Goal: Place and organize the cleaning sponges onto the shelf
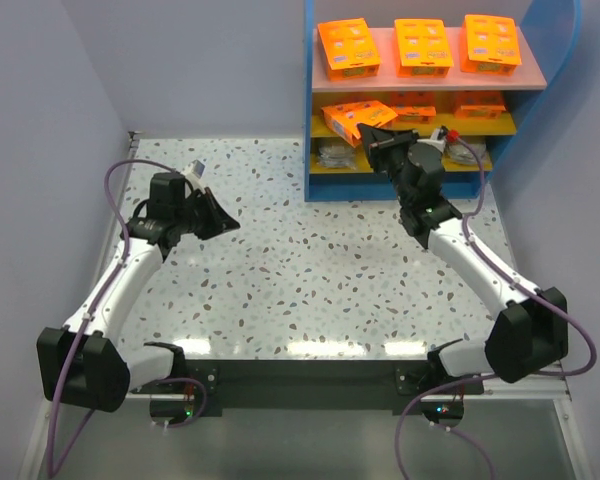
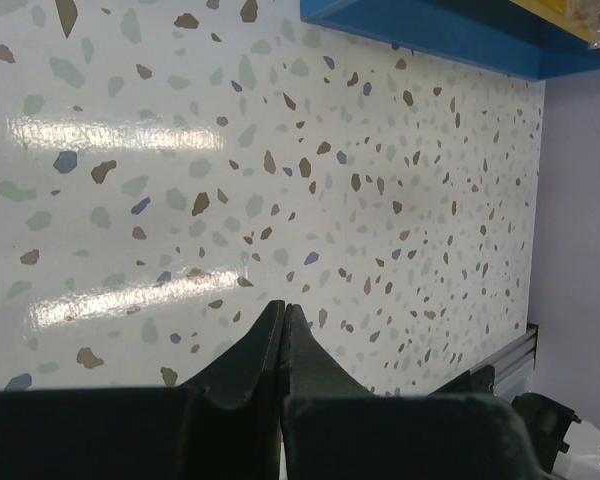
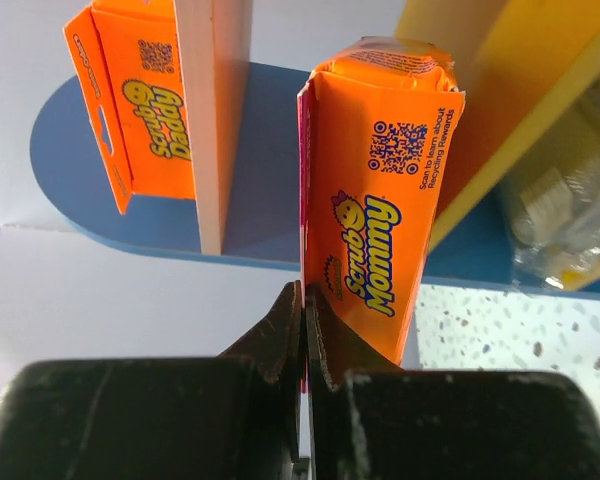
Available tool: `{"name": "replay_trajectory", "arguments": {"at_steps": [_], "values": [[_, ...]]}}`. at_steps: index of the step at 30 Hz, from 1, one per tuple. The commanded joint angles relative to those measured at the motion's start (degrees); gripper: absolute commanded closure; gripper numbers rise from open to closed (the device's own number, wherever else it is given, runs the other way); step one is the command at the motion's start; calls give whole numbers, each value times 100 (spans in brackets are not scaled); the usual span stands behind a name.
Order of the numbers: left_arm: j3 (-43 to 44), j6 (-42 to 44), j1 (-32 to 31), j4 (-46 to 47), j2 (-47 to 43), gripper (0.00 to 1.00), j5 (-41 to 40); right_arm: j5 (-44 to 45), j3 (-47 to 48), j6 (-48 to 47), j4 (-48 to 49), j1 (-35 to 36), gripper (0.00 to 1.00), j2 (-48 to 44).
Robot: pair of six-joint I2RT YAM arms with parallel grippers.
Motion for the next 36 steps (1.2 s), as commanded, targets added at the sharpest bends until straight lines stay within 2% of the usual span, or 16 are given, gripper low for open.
{"name": "replay_trajectory", "arguments": {"at_steps": [1, 4, 7, 13, 18, 30, 36], "values": [[-57, 123, 5, -90, -195, 100, 114, 192, 545, 344, 825, -18, 100, 407], [-57, 123, 5, -143, -256, 100, 97, 366, 783, 458, 816, 96, 100, 716], [-57, 123, 5, -178, -327, 100, 53, 762, 1064, 467, 343, 280, 100, 891], [-31, 105, 5, -275, -371, 100, 0, 2325, 1178, 134, 17, 789, 100, 1032], [-22, 114, 5, -354, -397, 100, -35, 2791, 1548, 116, -352, 1010, 100, 1331], [22, 114, 5, -485, -476, 100, -132, 2767, 1627, 502, -362, 1133, 100, 1885], [5, 87, 5, -494, -494, 100, -149, 2407, 1689, 564, 25, 1133, 93, 2096]]}}
